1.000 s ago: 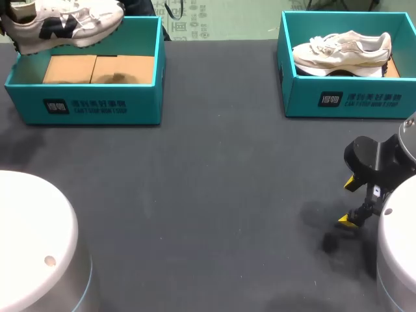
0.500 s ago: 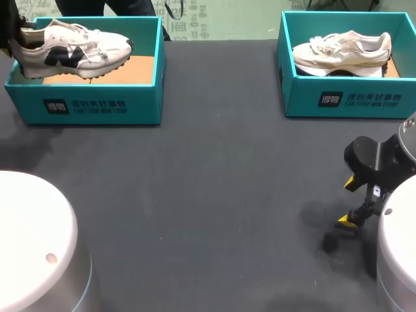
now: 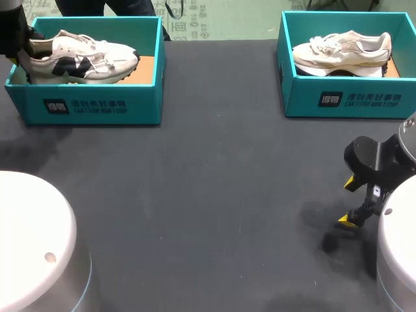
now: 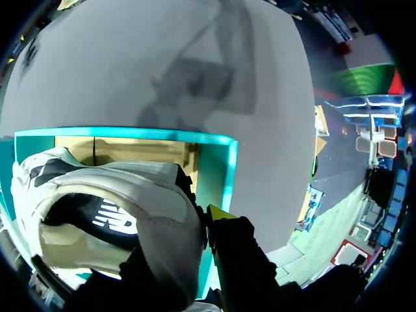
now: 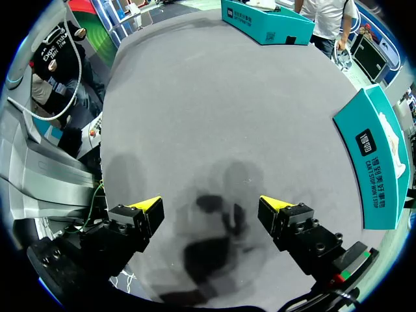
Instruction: Take the shoe out of the shoebox, open the shoe tongue, remove and reinsert the insole, then place the shoe into the shoebox
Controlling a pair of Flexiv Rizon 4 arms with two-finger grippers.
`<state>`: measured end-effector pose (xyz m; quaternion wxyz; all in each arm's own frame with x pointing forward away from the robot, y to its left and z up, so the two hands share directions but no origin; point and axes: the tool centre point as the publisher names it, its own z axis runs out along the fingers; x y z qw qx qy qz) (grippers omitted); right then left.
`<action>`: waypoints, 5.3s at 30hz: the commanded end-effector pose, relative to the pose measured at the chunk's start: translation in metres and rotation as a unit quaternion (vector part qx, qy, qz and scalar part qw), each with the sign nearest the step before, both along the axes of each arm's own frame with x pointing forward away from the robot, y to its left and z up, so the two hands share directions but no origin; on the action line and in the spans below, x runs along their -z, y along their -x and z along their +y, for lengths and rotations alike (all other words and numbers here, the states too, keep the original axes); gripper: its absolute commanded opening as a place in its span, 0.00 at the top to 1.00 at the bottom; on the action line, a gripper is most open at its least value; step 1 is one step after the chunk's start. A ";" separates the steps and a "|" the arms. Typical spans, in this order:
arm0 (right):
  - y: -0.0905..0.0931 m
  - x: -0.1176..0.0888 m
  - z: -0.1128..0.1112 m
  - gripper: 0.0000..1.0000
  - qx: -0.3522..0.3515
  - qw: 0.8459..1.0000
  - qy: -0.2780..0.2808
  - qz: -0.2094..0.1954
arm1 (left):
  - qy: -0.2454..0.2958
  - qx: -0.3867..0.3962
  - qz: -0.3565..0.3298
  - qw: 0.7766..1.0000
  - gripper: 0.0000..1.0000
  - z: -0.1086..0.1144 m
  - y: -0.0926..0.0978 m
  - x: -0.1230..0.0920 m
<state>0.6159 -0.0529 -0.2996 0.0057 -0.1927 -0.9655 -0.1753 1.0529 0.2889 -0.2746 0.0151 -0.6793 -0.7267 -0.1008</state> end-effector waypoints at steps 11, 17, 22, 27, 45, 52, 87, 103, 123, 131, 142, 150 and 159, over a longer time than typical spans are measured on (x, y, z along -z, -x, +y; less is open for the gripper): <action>0.002 0.000 0.000 0.00 0.001 1.000 0.000 -0.001 | -0.024 0.000 0.025 0.999 1.00 -0.009 -0.010 0.026; 0.002 0.000 0.000 0.00 0.001 1.000 0.000 -0.001 | -0.029 0.007 0.034 0.999 1.00 -0.008 -0.010 0.035; 0.002 0.000 0.000 0.00 0.001 1.000 0.000 -0.001 | -0.030 0.015 0.045 0.998 1.00 -0.008 -0.010 0.043; 0.002 0.000 0.000 0.00 0.001 1.000 0.000 -0.001 | -0.028 0.022 0.058 0.998 1.00 -0.009 -0.008 0.053; 0.002 0.000 0.000 0.00 0.001 1.000 0.000 -0.001 | -0.005 0.030 0.073 0.997 1.00 -0.016 -0.007 0.071; 0.002 0.000 0.000 0.00 0.001 1.000 0.000 -0.001 | -0.002 0.030 0.073 0.997 1.00 -0.018 -0.009 0.076; 0.002 0.000 0.000 0.00 0.001 1.000 0.000 -0.001 | 0.006 0.034 0.096 0.995 0.62 -0.028 -0.015 0.087; 0.002 0.000 0.000 0.00 0.001 1.000 0.000 -0.001 | 0.021 0.031 0.086 0.996 0.00 -0.027 -0.015 0.073; 0.002 0.000 0.000 0.00 0.001 1.000 0.000 -0.001 | 0.055 0.021 0.026 0.998 0.00 -0.043 -0.009 -0.010; 0.002 0.000 0.000 0.00 0.001 1.000 0.000 -0.001 | 0.060 0.005 0.023 0.998 0.00 -0.040 -0.002 -0.038; 0.002 0.000 0.000 0.00 0.001 1.000 0.000 -0.001 | 0.086 0.024 0.020 0.996 0.00 -0.035 0.006 -0.074; 0.002 0.000 0.000 0.00 0.001 1.000 0.000 -0.001 | 0.088 0.041 0.019 0.995 0.00 -0.035 0.010 -0.084; -0.029 -0.011 -0.007 0.00 0.026 0.999 0.027 0.024 | 0.088 0.041 0.019 0.995 0.00 -0.035 0.010 -0.084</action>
